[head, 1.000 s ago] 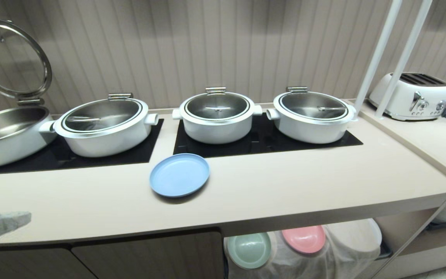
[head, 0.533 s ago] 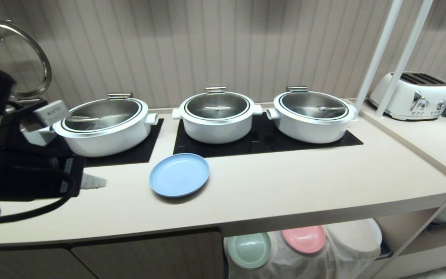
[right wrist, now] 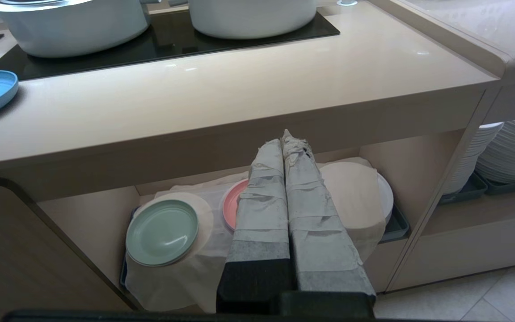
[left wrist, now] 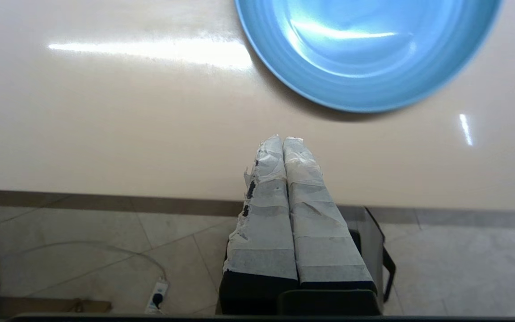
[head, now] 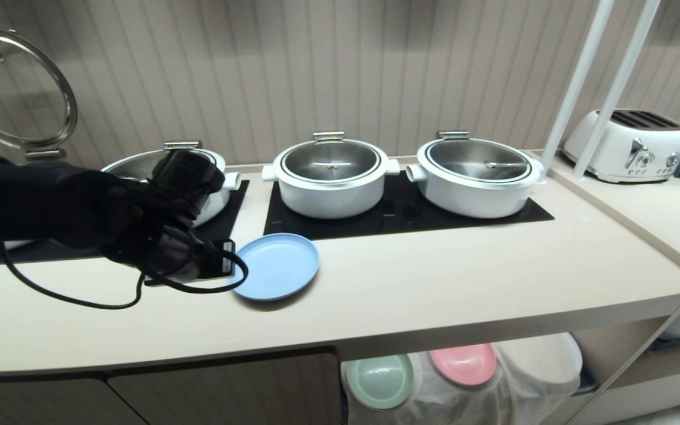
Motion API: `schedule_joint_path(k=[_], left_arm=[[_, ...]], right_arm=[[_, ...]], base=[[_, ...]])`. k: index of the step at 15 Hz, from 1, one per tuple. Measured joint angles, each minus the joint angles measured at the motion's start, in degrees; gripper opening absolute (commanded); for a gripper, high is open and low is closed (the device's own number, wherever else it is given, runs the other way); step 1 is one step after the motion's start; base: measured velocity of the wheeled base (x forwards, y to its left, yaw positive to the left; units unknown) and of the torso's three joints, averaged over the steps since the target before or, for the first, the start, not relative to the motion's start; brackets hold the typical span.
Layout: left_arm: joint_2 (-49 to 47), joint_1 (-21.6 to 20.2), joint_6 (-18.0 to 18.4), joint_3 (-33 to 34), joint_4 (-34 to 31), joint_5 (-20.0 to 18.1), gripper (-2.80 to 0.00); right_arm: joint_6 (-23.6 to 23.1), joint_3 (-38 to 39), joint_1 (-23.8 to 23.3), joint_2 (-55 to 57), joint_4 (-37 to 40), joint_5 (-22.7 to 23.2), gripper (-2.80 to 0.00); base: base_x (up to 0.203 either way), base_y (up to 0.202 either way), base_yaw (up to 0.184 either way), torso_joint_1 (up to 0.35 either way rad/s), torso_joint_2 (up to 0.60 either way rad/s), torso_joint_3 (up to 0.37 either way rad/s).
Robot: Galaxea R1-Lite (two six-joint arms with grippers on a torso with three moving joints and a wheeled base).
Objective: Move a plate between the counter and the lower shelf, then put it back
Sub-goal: Pick up the plate
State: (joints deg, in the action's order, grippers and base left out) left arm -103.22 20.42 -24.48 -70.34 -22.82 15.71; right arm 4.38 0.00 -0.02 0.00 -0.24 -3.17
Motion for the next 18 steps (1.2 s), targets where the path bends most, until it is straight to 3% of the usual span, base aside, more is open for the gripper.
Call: schedule_joint_path(k=[4,10,15,18], left_arm=[[-6.8,0.7,-0.4,-0.1,7.1,2.4,-2.80],[-12.1,1.0,-0.7,-4.2,6.7,2.3,-2.80],[-16.4,-1.5,-0.6,-16.0,-2.1,1.9,-2.80],[-18.4,-3.3,-0.3,-21.7,-10.1,-0.8,-2.80]], right_arm=[[0.0,0.0,0.0,0.0,0.0,0.0,-2.80],[0.0,0.0,0.0,0.0,0.0,0.0,-2.80],[0.0,0.0,0.0,0.0,0.0,0.0,-2.80],[0.0,0.0,0.0,0.0,0.0,0.0,-2.80]], base=[[0.000,0.000,0.000,0.000,0.00,0.000],[0.000,0.000,0.000,0.000,0.00,0.000],[0.000,0.000,0.000,0.000,0.00,0.000],[0.000,0.000,0.000,0.000,0.00,0.000]])
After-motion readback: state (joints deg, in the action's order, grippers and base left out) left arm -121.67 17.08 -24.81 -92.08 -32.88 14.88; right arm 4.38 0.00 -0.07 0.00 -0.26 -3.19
